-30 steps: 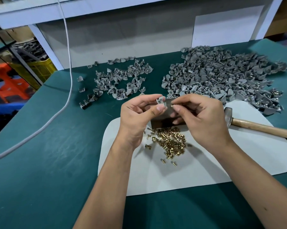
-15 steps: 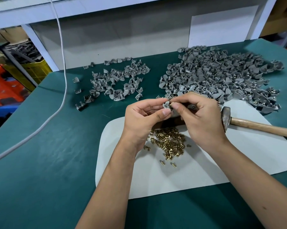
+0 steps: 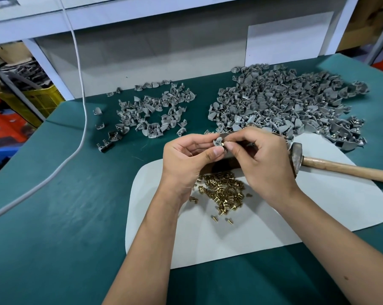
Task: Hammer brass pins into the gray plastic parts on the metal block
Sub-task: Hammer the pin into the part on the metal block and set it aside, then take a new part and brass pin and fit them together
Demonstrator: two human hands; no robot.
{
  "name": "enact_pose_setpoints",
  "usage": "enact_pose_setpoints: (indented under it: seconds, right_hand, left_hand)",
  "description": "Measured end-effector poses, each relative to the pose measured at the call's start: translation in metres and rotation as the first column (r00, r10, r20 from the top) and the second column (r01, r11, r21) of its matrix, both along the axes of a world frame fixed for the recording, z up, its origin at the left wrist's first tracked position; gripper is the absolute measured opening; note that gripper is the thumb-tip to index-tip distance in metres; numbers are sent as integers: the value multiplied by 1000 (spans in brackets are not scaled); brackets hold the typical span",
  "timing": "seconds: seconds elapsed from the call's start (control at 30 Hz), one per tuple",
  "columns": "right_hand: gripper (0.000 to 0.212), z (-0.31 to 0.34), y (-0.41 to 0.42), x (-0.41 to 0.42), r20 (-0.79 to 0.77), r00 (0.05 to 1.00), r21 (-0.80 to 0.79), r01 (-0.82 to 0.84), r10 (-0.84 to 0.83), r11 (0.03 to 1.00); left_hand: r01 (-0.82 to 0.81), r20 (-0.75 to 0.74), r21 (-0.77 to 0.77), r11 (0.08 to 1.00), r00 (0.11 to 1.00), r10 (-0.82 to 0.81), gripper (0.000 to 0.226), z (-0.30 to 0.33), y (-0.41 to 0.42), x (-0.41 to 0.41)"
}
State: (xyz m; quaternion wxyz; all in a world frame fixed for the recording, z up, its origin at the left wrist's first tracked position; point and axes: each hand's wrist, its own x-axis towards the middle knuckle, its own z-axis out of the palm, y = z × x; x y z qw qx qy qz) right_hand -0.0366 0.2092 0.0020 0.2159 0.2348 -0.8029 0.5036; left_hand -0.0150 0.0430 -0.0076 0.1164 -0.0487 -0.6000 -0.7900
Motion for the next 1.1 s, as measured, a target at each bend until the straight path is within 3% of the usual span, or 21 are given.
enact_pose_setpoints:
  seconds: [0.4,0.73,0.83,0.93,1.03,1.1]
  right_hand:
    - [6,6,-3,9,-108,988,137,125,-111,983]
    - [10,7,5,1,-57,997,232,61,-49,971]
    - [9,13,9,-1,-30,999,250,26,-19,968]
    - [9,25,27,-7,8,999,269,31,-34,963]
    - [7,38,67,-23,149,976,462,71,-157,884]
    - [13,41,94,-34,248,930,683,31,-272,730]
  left_hand:
    - [-71,-37,-93,993,997,68,28,3,5,3]
    - [-60,-23,-227,972,998,57,27,6,9,3]
    - [-139,-95,-368,919,989,112,27,5,10,2]
    - [-292,-148,-545,786,956,253,24,-3,12,-1]
    - [-315,-89,-591,742,940,328,16,-8,11,-2]
    - [-297,-64,-602,741,943,326,13,-7,7,-3]
